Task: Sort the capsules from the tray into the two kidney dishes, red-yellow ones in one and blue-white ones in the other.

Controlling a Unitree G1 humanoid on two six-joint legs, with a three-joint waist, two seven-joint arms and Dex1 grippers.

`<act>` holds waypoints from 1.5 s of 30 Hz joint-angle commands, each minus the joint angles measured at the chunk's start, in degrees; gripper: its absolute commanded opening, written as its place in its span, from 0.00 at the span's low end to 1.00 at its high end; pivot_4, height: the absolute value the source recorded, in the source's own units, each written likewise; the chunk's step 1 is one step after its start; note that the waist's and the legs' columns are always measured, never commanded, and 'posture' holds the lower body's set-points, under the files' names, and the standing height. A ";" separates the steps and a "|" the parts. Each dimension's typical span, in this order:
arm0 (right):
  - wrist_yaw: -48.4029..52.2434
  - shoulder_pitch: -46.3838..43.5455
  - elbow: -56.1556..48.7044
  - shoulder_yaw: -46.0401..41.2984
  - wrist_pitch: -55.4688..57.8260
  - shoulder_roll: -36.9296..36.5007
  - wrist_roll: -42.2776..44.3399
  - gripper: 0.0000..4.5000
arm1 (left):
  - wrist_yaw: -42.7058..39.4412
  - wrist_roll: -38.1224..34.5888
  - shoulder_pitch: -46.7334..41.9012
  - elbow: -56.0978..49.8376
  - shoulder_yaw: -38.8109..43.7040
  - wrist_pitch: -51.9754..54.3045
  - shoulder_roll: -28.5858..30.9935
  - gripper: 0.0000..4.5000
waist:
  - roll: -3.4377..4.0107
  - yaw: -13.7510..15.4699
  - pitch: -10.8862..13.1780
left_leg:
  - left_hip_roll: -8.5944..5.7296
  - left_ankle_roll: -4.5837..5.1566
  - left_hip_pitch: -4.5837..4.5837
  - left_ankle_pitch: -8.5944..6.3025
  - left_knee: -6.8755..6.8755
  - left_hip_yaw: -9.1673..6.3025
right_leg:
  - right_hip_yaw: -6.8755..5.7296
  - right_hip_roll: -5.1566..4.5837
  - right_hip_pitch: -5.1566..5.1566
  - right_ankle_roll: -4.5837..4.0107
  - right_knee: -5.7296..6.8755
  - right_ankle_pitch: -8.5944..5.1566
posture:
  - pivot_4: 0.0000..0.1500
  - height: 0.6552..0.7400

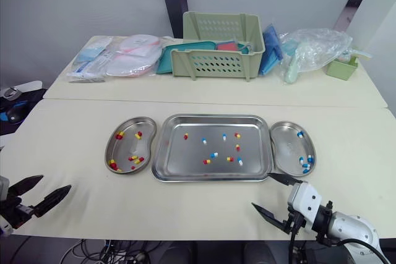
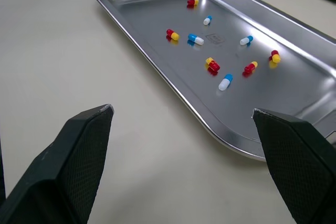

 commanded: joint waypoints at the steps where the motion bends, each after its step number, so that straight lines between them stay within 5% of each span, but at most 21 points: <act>1: -0.48 -0.36 0.03 -0.26 -2.04 0.02 0.18 0.99 | 0.46 0.00 -1.34 -3.12 0.82 -0.54 1.36 1.00 | 0.00 0.00 0.00 | 0.00 0.00 0.00 0.00 0.00 0.00 | 0.00 0.00 0.00 0.00 0.00 0.00 | 1.00 1.00; 14: -3.07 0.62 0.79 2.34 -4.69 1.81 -0.89 0.99 | -0.59 1.28 -8.08 -6.14 -4.84 1.13 3.56 1.00 | 0.01 -0.01 0.01 | -0.01 0.00 0.00 0.00 0.02 -0.01 | 0.00 0.01 0.00 0.00 0.02 0.00 | 1.00 1.00; 21: -4.52 1.48 -0.12 3.45 -4.91 2.08 -1.49 0.99 | -0.46 -0.19 -15.87 -11.60 -14.68 2.68 0.97 1.00 | 0.02 0.08 0.00 | -0.02 -0.01 -0.01 0.01 0.06 -0.02 | 0.00 0.00 0.01 0.00 0.03 0.00 | 1.00 1.00; 29: -6.92 2.48 -2.04 5.22 -3.98 2.85 -2.61 1.00 | 1.28 2.52 -28.73 -11.89 -28.47 8.10 -1.16 0.53 | 0.03 0.05 0.00 | -0.05 -0.01 -0.01 0.01 0.09 -0.04 | -0.01 0.02 0.01 0.00 0.09 0.00 | 1.00 1.00; 45: -10.56 3.73 -4.47 6.08 -2.18 2.94 -3.42 1.00 | 26.08 8.94 -44.14 -18.30 -43.77 32.73 -16.59 0.53 | 0.04 0.08 -0.02 | -0.13 -0.01 -0.07 0.02 0.19 -0.10 | 0.01 0.00 0.02 0.02 0.08 0.01 | 1.00 1.00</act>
